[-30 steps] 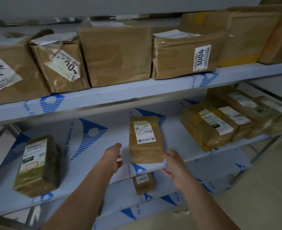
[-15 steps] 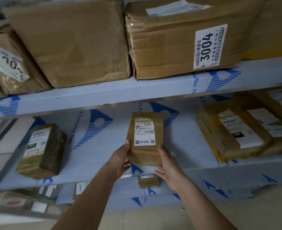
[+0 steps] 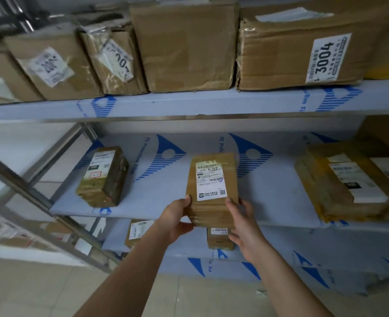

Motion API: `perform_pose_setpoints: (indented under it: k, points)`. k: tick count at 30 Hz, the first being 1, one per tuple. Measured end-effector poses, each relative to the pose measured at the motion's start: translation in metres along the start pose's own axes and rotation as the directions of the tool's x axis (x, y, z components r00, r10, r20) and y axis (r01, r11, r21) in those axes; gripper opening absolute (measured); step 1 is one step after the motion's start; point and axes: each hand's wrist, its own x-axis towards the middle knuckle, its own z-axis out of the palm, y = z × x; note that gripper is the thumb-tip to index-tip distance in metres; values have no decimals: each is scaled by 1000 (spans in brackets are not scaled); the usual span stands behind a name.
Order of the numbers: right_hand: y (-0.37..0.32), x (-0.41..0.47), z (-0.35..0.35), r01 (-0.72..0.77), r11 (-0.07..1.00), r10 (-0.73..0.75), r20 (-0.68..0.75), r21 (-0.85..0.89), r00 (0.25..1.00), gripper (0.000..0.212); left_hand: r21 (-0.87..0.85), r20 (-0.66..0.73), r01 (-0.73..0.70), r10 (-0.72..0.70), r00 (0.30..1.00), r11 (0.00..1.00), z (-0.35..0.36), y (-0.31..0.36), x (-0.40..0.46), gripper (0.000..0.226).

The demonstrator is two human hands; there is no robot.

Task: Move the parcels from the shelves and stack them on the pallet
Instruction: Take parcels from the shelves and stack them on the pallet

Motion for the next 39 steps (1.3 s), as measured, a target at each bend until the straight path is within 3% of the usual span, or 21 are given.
perform_pose_setpoints:
  k: [4,7,15,20,23,30,35,39]
  points:
    - [20,-43,47,82,995,-83,-12,-57,996,51,-42,-72,-49,46,996,998,-59,-5,-42,24]
    - [40,-86,96,113,993,-111,82,-16,990,42,-41,-130,-97,91,987,994,-122,-20,-86,38]
    - [138,-209,232,20,989,42,400,-150,915,36,-179,-368,-141,66,928,974,-317,-111,-232,30]
    - [225,-287,301,-76,951,233,537,-299,811,43,-312,-525,-101,-82,847,945,-417,-185,-318,28]
    - [265,-324,330,-95,901,352,588,-423,728,50,-409,-595,-139,-148,790,902,-466,-227,-358,43]
    - [336,-380,420,-4,793,489,633,-609,600,49,-601,-658,-284,-260,707,747,-548,-292,-409,38]
    - [388,-416,502,40,729,577,644,-684,503,53,-646,-716,-379,-356,600,662,-620,-313,-434,28]
    - [422,-449,558,58,675,642,623,-736,447,53,-683,-714,-413,-430,553,602,-676,-330,-459,35]
